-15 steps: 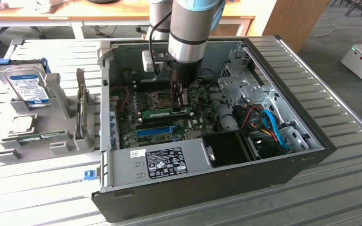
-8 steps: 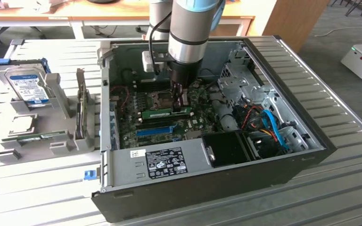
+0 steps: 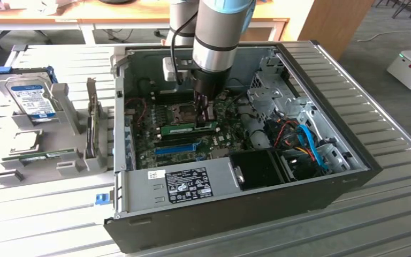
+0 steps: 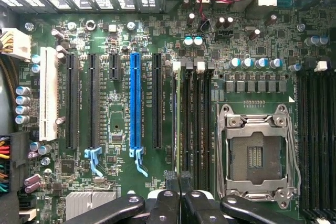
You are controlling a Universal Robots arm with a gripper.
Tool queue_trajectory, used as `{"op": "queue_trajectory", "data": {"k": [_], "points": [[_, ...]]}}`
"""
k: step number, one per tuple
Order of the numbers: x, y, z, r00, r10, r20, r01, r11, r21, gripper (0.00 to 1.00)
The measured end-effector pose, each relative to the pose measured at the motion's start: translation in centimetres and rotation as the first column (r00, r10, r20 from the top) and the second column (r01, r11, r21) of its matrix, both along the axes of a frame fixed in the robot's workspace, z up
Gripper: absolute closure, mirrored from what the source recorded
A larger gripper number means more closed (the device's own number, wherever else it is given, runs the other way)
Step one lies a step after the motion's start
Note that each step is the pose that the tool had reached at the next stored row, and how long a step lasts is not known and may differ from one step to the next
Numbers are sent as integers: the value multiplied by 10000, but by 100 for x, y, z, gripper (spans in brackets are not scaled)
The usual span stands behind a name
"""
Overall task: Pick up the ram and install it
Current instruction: 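Insert the ram into the slot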
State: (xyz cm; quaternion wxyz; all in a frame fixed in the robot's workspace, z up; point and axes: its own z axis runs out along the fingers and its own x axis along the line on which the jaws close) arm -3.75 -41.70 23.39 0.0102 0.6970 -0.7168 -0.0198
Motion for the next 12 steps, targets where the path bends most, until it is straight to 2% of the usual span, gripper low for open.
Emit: {"op": "queue_trajectory", "data": {"k": [12], "points": [[10,14,-2,10000,1,0,-1,10000,1,88]]}}
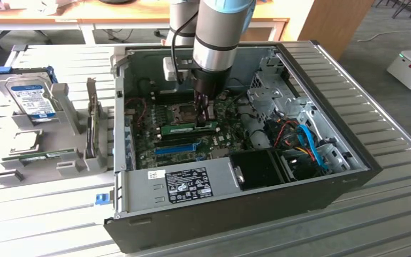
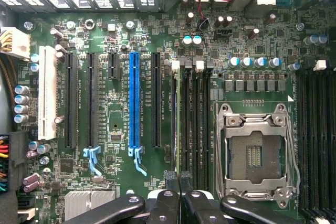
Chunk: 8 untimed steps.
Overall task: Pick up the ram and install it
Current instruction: 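Insert the ram into the slot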
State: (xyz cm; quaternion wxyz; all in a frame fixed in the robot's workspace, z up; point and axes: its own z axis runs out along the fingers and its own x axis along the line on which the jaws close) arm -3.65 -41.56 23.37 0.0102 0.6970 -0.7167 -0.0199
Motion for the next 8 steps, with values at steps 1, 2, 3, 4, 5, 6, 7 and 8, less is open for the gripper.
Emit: {"op": "queue_trajectory", "data": {"k": [1,2,3,4,5,6,7,8], "points": [[0,0,0,10000,0,-1,0,10000,0,88],[0,0,0,10000,0,0,0,10000,0,88],[-1,0,0,10000,-1,-1,1,10000,-1,88],[-1,0,0,10000,-2,0,2,10000,0,88],[-1,0,0,10000,-2,0,2,10000,0,88],[0,0,0,10000,-3,-2,3,10000,0,88],[0,0,0,10000,-4,-3,4,10000,-1,88],[0,0,0,10000,-4,-2,4,10000,-1,88]]}}
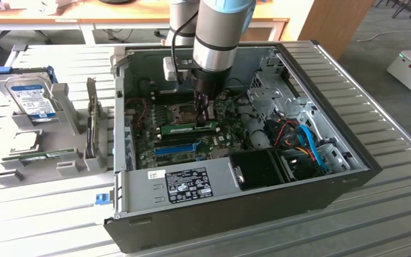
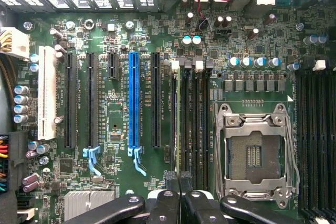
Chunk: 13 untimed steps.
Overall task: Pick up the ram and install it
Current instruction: 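Insert the ram into the slot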
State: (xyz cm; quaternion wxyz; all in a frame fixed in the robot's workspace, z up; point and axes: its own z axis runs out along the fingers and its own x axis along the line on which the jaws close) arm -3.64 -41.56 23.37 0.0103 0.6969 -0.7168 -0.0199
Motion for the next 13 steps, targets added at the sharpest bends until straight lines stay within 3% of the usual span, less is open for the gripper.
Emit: {"op": "queue_trajectory", "data": {"k": [13], "points": [[19,0,0,10000,-4,-34,4,10000,-1,88]]}}
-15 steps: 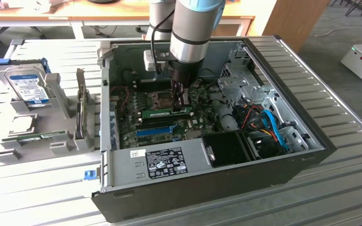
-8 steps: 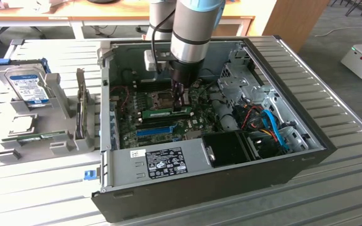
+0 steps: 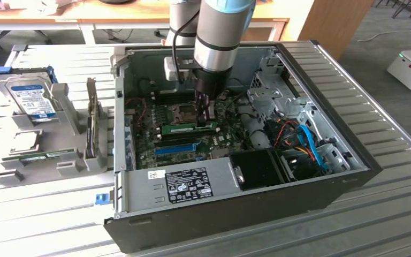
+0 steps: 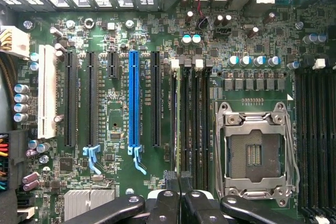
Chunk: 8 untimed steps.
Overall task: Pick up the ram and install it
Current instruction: 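Insert the ram into the slot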
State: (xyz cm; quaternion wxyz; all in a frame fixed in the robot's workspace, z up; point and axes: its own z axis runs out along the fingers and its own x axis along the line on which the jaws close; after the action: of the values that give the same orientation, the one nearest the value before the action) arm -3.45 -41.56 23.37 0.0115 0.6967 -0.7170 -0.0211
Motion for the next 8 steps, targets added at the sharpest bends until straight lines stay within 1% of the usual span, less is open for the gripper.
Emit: {"op": "queue_trajectory", "data": {"k": [1,8], "points": [[0,0,0,10000,0,-11,0,10000,0,88],[0,-7,0,10000,11,-12,-11,10000,0,88]]}}
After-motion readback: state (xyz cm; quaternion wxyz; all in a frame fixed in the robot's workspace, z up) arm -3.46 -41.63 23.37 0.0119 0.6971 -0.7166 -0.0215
